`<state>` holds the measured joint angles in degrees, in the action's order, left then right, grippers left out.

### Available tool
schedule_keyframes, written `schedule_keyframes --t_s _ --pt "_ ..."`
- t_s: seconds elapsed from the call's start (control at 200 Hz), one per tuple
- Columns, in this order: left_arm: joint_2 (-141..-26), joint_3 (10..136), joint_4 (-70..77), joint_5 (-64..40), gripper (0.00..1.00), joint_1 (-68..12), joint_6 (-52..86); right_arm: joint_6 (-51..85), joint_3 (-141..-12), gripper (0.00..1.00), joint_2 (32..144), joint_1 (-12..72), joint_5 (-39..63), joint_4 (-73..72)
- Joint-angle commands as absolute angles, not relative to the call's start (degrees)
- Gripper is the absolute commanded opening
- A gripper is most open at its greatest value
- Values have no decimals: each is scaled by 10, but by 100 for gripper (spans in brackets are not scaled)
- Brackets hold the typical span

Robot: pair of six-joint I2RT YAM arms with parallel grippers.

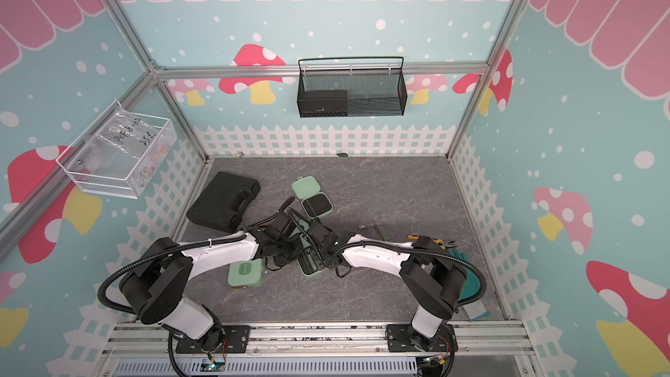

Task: Organize nail clipper sets
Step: Place the nail clipper in the storage box.

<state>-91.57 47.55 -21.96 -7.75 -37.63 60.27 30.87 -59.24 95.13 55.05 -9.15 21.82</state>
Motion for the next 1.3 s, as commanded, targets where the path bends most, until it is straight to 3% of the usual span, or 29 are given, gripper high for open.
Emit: schedule_keyframes --t_s 0.0,0.235,0.385,1.296 --pt "-917 462 -227 -69 0 -378 613 289 -615 23 950 540 -85 216" --pt "-918 463 -227 -69 0 -377 613 266 -646 10 1002 525 -59 193" --pt "-920 463 -227 -69 0 -377 613 264 -649 6 1027 520 -49 179" --pt "-930 466 -227 -68 0 -378 613 279 -588 5 1047 498 -51 143"
